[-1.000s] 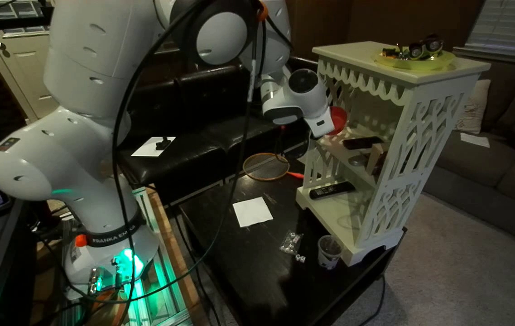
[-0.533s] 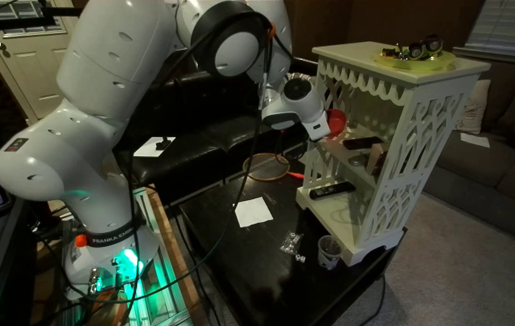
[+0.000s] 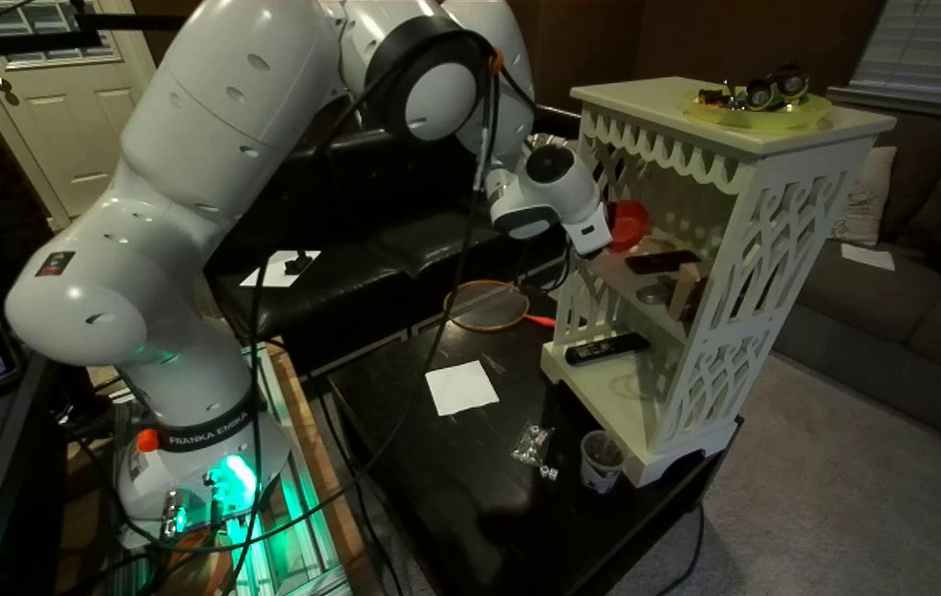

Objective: Move the orange bowl to the left.

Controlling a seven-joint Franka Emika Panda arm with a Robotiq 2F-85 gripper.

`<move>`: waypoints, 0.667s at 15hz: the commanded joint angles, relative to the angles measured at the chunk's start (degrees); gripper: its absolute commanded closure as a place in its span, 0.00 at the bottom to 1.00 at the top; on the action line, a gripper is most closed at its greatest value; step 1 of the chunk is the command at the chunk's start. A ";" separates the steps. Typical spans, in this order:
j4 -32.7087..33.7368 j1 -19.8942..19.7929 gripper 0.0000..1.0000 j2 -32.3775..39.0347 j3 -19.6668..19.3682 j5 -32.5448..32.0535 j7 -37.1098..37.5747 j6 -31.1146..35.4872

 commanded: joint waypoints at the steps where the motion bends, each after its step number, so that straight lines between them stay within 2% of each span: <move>1: 3.28 4.06 0.65 0.20 -4.09 1.59 2.98 -2.47; 6: 4.22 5.77 0.30 -0.13 -6.14 1.88 4.90 -4.55; 9: 1.71 2.95 0.10 -2.15 -4.20 1.47 5.78 -5.25; 10: 0.33 0.80 0.04 -3.08 -2.84 0.16 5.17 -6.19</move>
